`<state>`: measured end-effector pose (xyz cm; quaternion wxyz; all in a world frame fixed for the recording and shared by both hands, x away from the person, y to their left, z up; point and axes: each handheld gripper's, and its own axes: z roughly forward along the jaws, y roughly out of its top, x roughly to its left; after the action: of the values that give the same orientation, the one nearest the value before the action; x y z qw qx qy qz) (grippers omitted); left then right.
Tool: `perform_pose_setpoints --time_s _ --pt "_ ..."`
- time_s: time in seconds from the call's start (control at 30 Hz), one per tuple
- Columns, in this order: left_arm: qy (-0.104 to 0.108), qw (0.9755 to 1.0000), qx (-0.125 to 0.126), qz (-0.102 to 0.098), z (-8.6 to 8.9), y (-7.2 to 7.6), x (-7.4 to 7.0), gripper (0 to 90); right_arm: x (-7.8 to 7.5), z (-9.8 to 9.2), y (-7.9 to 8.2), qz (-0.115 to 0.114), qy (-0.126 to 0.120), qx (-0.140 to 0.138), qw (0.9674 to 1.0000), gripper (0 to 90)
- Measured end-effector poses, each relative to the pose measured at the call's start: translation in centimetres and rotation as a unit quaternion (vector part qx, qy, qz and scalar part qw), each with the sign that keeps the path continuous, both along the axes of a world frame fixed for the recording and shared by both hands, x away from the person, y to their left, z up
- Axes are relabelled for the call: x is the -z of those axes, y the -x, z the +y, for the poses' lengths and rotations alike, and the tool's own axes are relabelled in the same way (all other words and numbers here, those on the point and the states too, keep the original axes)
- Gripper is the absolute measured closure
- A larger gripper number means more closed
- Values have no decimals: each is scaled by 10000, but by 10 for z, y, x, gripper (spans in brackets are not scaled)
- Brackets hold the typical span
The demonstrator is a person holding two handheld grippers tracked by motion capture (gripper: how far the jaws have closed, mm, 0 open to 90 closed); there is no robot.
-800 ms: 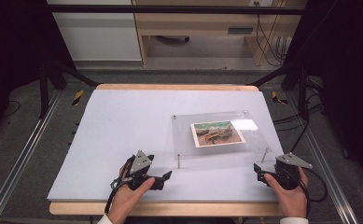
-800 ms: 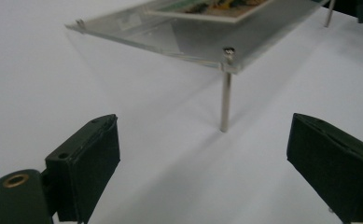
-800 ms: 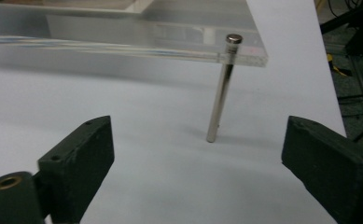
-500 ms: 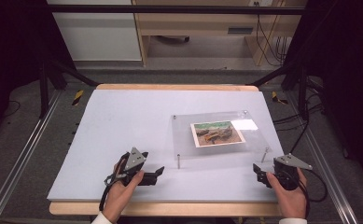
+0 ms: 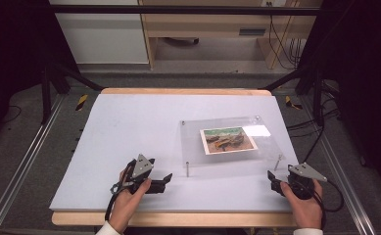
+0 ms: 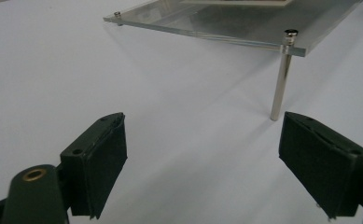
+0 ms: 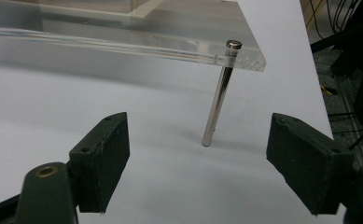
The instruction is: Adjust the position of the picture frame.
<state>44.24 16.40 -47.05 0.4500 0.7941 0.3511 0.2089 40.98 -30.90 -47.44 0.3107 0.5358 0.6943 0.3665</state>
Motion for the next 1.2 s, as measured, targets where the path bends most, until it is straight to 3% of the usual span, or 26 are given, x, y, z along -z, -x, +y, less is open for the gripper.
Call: perform_pose_setpoints --time_s 0.23,0.33,0.47,0.6,0.7,0.83,1.03,1.1,1.2 --pt "57 10000 -2 48 -2 -1 2 155 3 -3 -3 -91 -12 70 9999 240" --pt "147 9998 -78 -54 -2 1 0 134 2 -4 -3 -181 -20 96 9998 238" --pt "315 9990 -129 -290 0 3 -3 95 2 -6 -5 -226 -47 89 9997 233" --pt "583 9976 -38 -363 2 2 -4 61 4 -8 -8 -125 -112 153 9997 234" --pt "803 9961 -56 -372 4 2 -5 59 4 -8 -11 -110 -185 42 9998 251" --pt "878 9955 -55 -349 7 1 -6 54 5 -6 -19 -107 -293 27 9995 312" --pt "1071 9941 16 -143 8 1 -6 54 6 -4 -28 -135 -220 41 9997 450" --pt "1124 9936 19 -87 6 1 -6 55 6 -6 -30 -186 -256 76 9995 548" --pt "1172 9931 23 -85 5 2 -7 57 7 -9 -32 -212 -365 46 9991 608"
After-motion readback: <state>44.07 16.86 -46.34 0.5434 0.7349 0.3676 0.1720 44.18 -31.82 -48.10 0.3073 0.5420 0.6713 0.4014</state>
